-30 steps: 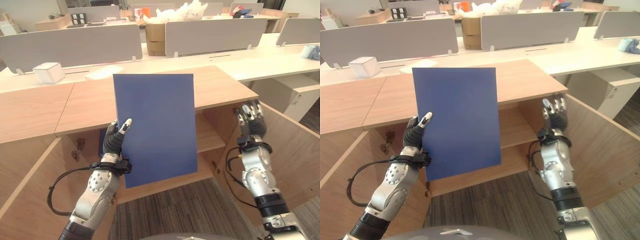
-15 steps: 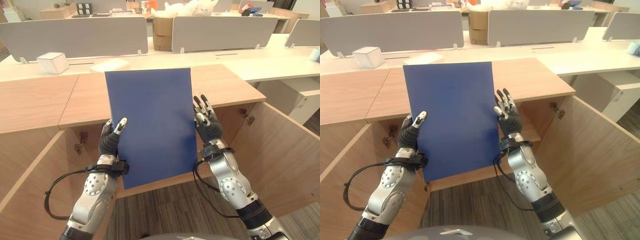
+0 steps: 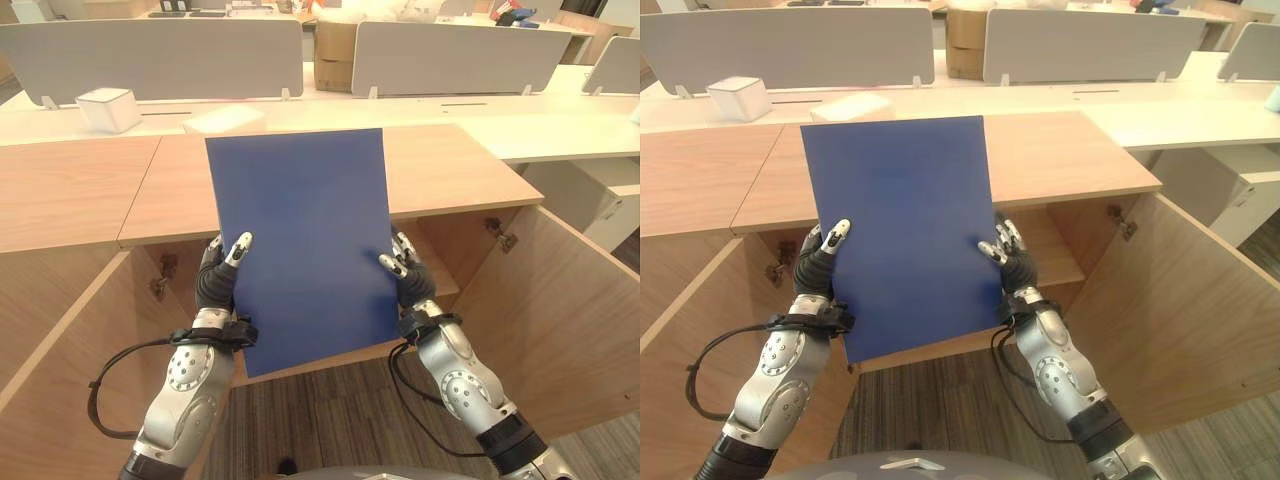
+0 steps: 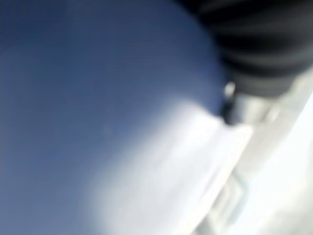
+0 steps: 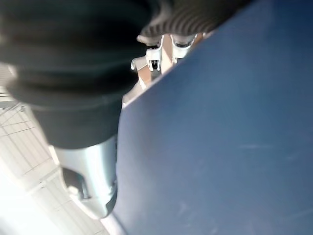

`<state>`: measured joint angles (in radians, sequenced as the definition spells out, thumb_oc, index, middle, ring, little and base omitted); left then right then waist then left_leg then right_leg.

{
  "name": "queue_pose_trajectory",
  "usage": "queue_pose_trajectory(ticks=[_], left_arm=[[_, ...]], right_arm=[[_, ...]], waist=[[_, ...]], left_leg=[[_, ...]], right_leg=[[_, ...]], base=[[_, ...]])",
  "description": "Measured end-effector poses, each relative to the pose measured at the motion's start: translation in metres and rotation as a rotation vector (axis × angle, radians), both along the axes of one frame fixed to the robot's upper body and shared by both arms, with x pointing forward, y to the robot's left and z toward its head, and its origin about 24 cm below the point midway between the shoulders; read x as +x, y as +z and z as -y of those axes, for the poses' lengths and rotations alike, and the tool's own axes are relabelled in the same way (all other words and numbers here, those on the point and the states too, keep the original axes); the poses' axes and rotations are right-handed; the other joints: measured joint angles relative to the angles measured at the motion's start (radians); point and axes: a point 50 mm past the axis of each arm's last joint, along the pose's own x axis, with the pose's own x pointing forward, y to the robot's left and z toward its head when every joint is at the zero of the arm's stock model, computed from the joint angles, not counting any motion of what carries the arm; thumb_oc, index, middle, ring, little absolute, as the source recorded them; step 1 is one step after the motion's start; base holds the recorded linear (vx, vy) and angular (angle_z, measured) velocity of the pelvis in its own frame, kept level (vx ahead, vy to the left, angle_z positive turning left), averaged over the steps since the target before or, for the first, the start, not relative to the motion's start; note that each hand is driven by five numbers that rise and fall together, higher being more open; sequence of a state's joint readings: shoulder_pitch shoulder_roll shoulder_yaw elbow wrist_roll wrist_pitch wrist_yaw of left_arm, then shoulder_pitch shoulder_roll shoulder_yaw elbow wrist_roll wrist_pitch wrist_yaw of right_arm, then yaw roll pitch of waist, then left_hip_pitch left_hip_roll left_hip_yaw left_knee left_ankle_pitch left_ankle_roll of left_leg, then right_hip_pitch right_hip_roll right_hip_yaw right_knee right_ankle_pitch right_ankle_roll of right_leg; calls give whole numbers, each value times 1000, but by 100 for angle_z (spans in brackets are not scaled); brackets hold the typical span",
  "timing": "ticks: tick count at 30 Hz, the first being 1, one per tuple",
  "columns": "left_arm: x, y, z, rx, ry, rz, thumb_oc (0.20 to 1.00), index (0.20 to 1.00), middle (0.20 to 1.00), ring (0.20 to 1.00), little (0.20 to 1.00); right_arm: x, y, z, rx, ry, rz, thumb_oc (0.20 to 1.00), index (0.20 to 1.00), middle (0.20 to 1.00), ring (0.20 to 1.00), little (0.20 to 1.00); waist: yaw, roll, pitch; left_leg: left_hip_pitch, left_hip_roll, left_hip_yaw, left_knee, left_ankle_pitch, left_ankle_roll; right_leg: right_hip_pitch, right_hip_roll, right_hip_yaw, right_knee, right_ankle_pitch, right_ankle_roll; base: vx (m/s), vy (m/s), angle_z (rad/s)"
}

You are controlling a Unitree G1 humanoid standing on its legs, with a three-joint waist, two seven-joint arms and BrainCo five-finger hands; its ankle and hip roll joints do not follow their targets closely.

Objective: Put the empty folder in the office cabinet

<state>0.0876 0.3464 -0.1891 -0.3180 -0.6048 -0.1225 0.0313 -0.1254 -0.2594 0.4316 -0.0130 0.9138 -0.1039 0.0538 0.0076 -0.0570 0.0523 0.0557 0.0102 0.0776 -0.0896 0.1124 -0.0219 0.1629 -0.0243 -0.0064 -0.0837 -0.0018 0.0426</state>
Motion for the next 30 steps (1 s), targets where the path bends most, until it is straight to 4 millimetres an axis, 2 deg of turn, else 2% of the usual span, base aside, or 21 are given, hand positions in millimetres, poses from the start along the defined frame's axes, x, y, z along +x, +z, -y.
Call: queue_pose_trajectory(ticks=[10,15,16,17,18,30], left_arm=[[-1,-2,0,22,-31,-21,200,200,200,200,200],[0,-4,-1,27,-44,-43,200,200,200,200,200],[0,-4,-2,32,-47,-45,200,200,200,200,200],[0,-4,-2,33,-48,-45,200,200,200,200,200],[0,-4,-2,32,-50,-50,200,200,200,200,200],[0,-6,-2,24,-56,-70,200,200,200,200,200]], right_arm=[[-1,-19,-4,-92,69,-86,1000,1000,1000,1000,1000],[-4,-24,-6,-124,107,-113,1000,1000,1000,1000,1000],[-4,-24,-5,-126,110,-112,837,837,837,837,837],[-4,-24,-6,-126,113,-113,473,473,473,473,473],[-4,-24,-6,-129,119,-112,200,200,200,200,200],[-5,-24,-8,-146,150,-90,200,200,200,200,200]], waist=[[1,-22,11],[4,-23,12],[4,-23,12],[5,-22,12],[4,-21,13],[2,-16,16]], left_leg=[[-1,0,-2,3,0,-1],[-4,-1,-4,6,1,-1],[-4,-1,-4,7,1,-1],[-4,-1,-4,7,1,-1],[-4,-1,-4,6,1,-1],[-4,-1,-5,8,2,-1]], right_leg=[[0,0,-2,0,0,0],[-2,0,-4,0,1,-1],[-2,0,-4,0,1,-1],[-2,0,-5,0,1,-1],[-2,0,-5,0,0,-1],[-1,0,-5,0,1,-1]], base=[[0,0,0],[0,0,0],[0,0,0],[0,0,0],[0,0,0],[0,0,0]])
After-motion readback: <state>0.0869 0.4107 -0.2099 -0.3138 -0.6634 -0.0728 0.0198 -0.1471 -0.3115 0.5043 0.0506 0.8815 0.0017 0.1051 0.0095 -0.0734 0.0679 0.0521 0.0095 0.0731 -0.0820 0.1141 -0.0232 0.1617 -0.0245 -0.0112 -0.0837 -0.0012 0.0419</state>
